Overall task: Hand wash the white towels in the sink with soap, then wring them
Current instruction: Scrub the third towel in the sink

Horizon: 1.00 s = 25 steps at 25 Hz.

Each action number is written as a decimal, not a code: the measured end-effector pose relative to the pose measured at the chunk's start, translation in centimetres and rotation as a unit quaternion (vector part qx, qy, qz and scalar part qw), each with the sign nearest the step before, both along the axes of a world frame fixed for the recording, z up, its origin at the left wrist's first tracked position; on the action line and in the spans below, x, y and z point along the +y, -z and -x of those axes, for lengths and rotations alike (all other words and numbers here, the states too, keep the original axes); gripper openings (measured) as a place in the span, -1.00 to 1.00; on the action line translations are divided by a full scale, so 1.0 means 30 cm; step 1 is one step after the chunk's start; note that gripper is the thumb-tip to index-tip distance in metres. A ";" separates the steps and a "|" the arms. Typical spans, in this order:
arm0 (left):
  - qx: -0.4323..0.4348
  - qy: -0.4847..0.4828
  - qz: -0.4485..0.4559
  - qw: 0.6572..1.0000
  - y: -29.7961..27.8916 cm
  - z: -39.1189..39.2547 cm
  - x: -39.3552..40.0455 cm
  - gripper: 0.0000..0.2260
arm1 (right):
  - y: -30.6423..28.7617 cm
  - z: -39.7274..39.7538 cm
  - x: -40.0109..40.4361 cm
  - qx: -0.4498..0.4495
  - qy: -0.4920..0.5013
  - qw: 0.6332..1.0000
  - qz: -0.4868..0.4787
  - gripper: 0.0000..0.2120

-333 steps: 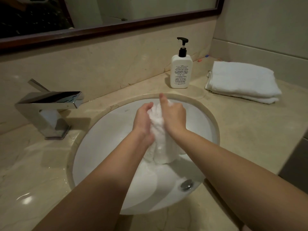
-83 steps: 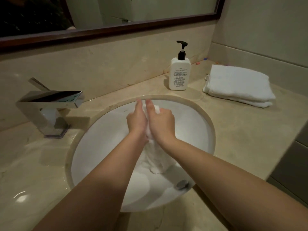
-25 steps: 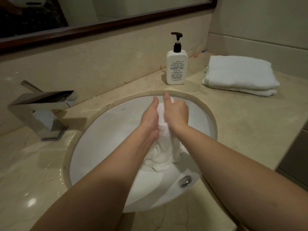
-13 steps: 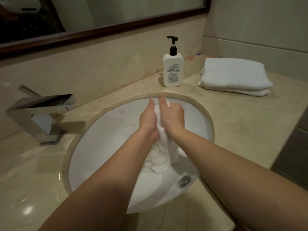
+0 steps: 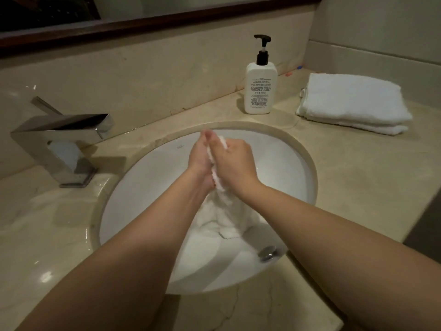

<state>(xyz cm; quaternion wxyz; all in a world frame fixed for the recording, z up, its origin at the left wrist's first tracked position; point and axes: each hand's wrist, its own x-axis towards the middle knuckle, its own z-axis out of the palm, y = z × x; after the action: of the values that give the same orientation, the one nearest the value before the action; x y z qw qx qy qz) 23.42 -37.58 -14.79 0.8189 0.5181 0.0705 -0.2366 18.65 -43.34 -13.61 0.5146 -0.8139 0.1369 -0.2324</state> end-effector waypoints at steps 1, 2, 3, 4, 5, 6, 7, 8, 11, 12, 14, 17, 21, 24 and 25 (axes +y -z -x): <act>-0.014 0.033 -0.025 0.999 -0.017 0.017 -0.006 -0.48 | -0.013 -0.030 -0.043 0.011 0.046 0.999 -0.027 -0.47; -0.024 0.049 -0.054 0.997 -0.025 0.028 -0.023 -0.49 | -0.030 -0.046 -0.080 0.028 0.093 0.994 -0.056 -0.50; -0.028 0.047 -0.071 0.996 -0.029 0.032 -0.040 -0.50 | -0.033 -0.047 -0.100 0.038 0.117 0.990 -0.075 -0.54; -0.032 0.024 -0.078 0.996 -0.024 0.027 -0.048 -0.51 | -0.030 -0.030 -0.094 0.027 0.108 0.991 -0.076 -0.56; -0.031 -0.002 -0.060 0.998 -0.016 0.021 -0.042 -0.52 | -0.016 -0.016 -0.063 0.007 0.068 0.996 -0.051 -0.53; -0.014 -0.022 -0.028 0.999 -0.002 0.007 -0.027 -0.51 | 0.001 0.001 -0.017 -0.003 0.017 1.000 -0.002 -0.49; 0.000 -0.034 0.004 0.999 0.011 -0.005 -0.017 -0.51 | 0.003 0.015 0.014 -0.002 -0.007 0.999 0.039 -0.45; 0.012 -0.029 0.023 0.999 0.014 -0.008 -0.010 -0.50 | 0.004 -0.003 0.012 0.011 0.010 0.998 0.063 -0.45; 0.019 0.041 -0.021 0.999 -0.008 0.014 -0.018 -0.43 | -0.012 -0.051 -0.061 0.046 0.106 0.993 -0.001 -0.47; 0.018 0.035 -0.023 0.999 -0.015 0.019 -0.018 -0.43 | -0.010 -0.037 -0.057 0.033 0.091 0.995 0.005 -0.47; 0.027 0.016 0.025 0.999 -0.008 0.007 -0.002 -0.44 | 0.004 0.005 -0.003 0.007 -0.004 0.998 0.060 -0.46; 0.003 0.046 0.033 0.998 -0.016 0.012 -0.007 -0.46 | -0.002 -0.040 -0.050 0.014 0.063 0.998 0.027 -0.45; 0.002 0.022 0.008 1.000 -0.017 0.020 -0.024 -0.42 | 0.008 -0.043 -0.046 0.007 0.057 0.998 0.016 -0.46; 0.039 0.023 0.069 0.997 -0.003 0.012 -0.011 -0.44 | 0.010 -0.032 -0.015 0.020 0.027 0.997 0.071 -0.46; 0.036 0.030 0.047 0.998 -0.004 0.018 -0.017 -0.44 | -0.004 -0.047 -0.043 0.024 0.058 0.997 0.034 -0.45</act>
<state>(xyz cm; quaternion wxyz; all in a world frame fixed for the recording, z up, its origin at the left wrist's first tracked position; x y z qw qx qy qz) 22.89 -38.08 -14.65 0.8319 0.4722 0.0727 -0.2824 20.06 -44.62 -13.47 0.4687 -0.8270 0.1885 -0.2466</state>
